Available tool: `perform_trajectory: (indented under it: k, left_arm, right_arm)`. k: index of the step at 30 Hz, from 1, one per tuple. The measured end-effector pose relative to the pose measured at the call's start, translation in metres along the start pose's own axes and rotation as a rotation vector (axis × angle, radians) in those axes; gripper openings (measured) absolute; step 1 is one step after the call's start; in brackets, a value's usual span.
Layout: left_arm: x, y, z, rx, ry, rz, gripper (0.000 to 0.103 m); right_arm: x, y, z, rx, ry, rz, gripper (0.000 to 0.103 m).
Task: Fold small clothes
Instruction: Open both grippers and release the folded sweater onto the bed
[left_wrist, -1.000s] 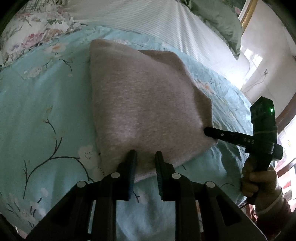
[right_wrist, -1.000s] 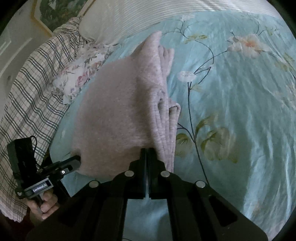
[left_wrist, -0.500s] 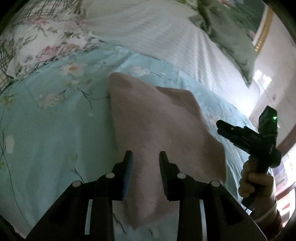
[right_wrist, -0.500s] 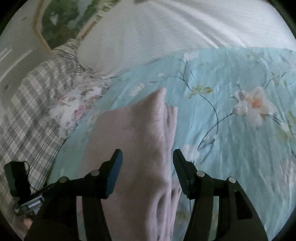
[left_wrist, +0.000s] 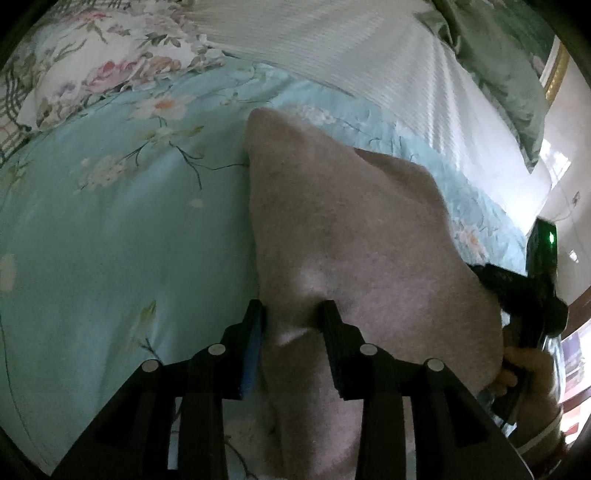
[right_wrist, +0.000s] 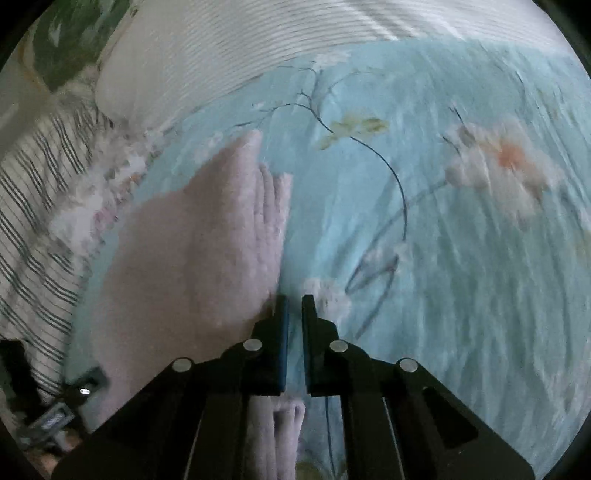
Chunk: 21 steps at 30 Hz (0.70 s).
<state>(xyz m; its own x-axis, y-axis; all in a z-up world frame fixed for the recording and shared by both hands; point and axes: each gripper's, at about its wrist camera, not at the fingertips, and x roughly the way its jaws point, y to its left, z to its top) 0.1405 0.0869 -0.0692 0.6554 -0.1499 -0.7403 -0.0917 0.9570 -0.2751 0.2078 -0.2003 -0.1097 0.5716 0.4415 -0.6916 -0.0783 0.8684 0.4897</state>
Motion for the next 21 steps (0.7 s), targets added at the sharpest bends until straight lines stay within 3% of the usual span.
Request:
perform_trajectory:
  k: [6,10,11,12,14,17,21]
  left_arm:
    - [-0.012,0.003,-0.015,-0.018,-0.018,-0.002,0.033]
    - [-0.024,-0.003,-0.027,0.001,-0.031,0.000,0.034]
    - [-0.028,-0.004,-0.029,0.004,-0.028,0.006,0.040]
    - [-0.030,-0.005,-0.031,-0.002,-0.021,0.014,0.054]
    - [-0.038,-0.002,-0.034,-0.031,-0.021,0.014,0.067]
    - [-0.056,0.005,-0.045,-0.071,-0.021,-0.033,0.081]
    - [-0.085,0.012,-0.064,-0.048,-0.035,0.007,0.082]
  right_arm:
    - [-0.065,0.002,-0.034,0.038,-0.108,0.061,0.008]
    - [-0.095,0.022,-0.060,-0.012,-0.119,0.055,0.009]
    - [-0.098,0.027,-0.065,-0.026,-0.117,0.048,0.014]
    - [-0.102,0.035,-0.074,-0.050,-0.102,0.035,0.020]
    - [-0.108,0.041,-0.085,-0.076,-0.098,0.008,0.043]
    - [-0.120,0.052,-0.102,-0.099,-0.125,-0.033,0.043]
    - [-0.121,0.071,-0.112,-0.102,-0.125,-0.020,0.044]
